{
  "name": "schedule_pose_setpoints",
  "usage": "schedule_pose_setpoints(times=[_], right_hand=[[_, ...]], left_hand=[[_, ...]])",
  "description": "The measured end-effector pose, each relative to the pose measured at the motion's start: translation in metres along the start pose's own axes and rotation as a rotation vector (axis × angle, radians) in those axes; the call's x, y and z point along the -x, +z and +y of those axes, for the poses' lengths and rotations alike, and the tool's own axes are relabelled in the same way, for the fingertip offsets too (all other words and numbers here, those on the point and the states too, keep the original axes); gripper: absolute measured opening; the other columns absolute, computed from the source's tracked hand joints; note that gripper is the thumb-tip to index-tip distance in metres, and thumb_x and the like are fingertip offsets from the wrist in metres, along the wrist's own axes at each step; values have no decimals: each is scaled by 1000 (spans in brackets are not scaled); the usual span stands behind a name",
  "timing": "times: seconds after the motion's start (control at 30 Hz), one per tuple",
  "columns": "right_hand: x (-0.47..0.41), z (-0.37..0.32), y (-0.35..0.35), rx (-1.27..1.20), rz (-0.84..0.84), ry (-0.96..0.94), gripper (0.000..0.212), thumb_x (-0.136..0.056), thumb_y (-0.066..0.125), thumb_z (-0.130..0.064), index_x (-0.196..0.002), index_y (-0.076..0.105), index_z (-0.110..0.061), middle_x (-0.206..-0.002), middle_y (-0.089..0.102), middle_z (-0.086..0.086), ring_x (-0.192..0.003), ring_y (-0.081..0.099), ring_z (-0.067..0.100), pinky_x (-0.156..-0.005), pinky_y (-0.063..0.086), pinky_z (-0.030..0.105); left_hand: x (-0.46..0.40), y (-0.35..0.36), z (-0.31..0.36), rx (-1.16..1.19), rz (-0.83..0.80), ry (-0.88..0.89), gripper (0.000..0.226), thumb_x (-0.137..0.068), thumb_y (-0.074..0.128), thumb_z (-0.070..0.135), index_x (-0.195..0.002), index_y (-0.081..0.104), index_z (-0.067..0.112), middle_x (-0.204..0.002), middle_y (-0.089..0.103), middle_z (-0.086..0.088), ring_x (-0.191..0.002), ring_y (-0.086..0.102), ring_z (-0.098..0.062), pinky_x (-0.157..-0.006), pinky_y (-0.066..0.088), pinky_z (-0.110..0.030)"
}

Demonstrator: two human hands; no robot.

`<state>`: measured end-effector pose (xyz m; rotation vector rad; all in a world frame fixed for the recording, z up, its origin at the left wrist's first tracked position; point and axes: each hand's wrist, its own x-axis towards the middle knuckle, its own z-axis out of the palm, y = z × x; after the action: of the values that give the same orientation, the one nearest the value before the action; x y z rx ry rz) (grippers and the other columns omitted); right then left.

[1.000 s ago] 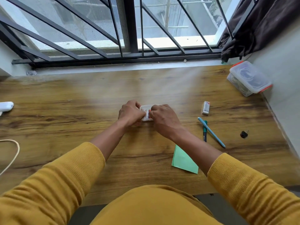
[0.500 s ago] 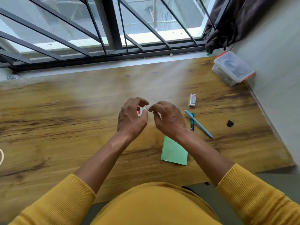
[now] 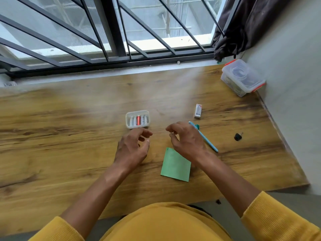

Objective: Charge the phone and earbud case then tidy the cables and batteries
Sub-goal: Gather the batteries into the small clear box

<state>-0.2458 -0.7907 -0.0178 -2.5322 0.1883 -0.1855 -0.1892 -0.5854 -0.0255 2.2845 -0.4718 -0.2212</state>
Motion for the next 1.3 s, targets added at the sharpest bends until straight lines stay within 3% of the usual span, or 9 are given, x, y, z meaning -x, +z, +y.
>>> schedule_pose_setpoints(times=[0.17,0.27,0.4,0.57,0.67,0.8,0.97,1.13,1.3], right_hand=[[5,2,5,-2,-58,10,22,-94,70,-17,-116,75,-19,-108,74,-3,-98,68,16,-90,57,44],[0,-1,7,-23,-102,9,28,-95,71,-21,-123,71,-20,-110,73,-3,-99,67,14,-89,57,39],[-26,-13,13,-96,-154,33,39,-95,70,-22,-133,67,-17,-114,72,-1,-96,67,12,-87,58,34],[-57,-29,24,-260,-183,187,46,-94,71,-18,-139,63,-11,-121,70,4,-101,68,19,-93,57,37],[-67,-30,32,-299,-197,269,42,-93,70,-16,-134,66,-11,-116,71,4,-106,68,21,-96,57,39],[-68,-29,41,-354,-192,320,30,-90,69,-10,-119,73,-13,-105,73,3,-98,71,23,-89,62,45],[-54,-32,38,-375,-174,336,29,-87,68,-7,-115,75,-13,-105,74,4,-101,70,20,-92,59,37],[-24,-34,30,-472,-162,345,30,-82,66,-16,-109,78,-15,-100,76,1,-96,73,19,-90,63,45],[19,-39,21,-473,-91,352,16,-90,67,-16,-102,78,-17,-93,77,-1,-91,75,18,-87,63,48]], left_hand=[[12,8,0,-60,-8,-16,29,-95,74,21,-122,71,31,-118,69,15,-101,65,-2,-84,62,-37],[15,9,1,-124,110,-30,33,-91,77,21,-122,70,29,-121,68,10,-103,63,-7,-84,62,-39],[2,-1,-4,-156,337,-200,44,-92,74,20,-134,62,19,-128,59,-2,-105,63,-17,-87,61,-44],[-26,-9,-6,-68,288,-386,49,-98,66,24,-145,57,14,-142,59,-7,-117,63,-22,-102,54,-43],[-35,-10,-4,-16,276,-420,41,-96,65,22,-137,65,16,-134,69,-4,-111,66,-18,-98,55,-39],[-35,-10,4,43,297,-435,36,-97,64,16,-133,69,15,-126,75,-2,-100,65,-11,-96,56,-34],[-16,-10,10,59,330,-412,37,-98,64,14,-135,69,15,-128,74,-3,-100,66,-11,-94,58,-33],[16,-10,18,121,389,-350,35,-98,66,14,-132,72,17,-121,76,5,-95,69,-5,-79,54,-17],[57,-4,17,166,390,-286,31,-98,70,16,-129,71,20,-120,75,5,-93,67,-1,-81,60,-22]])
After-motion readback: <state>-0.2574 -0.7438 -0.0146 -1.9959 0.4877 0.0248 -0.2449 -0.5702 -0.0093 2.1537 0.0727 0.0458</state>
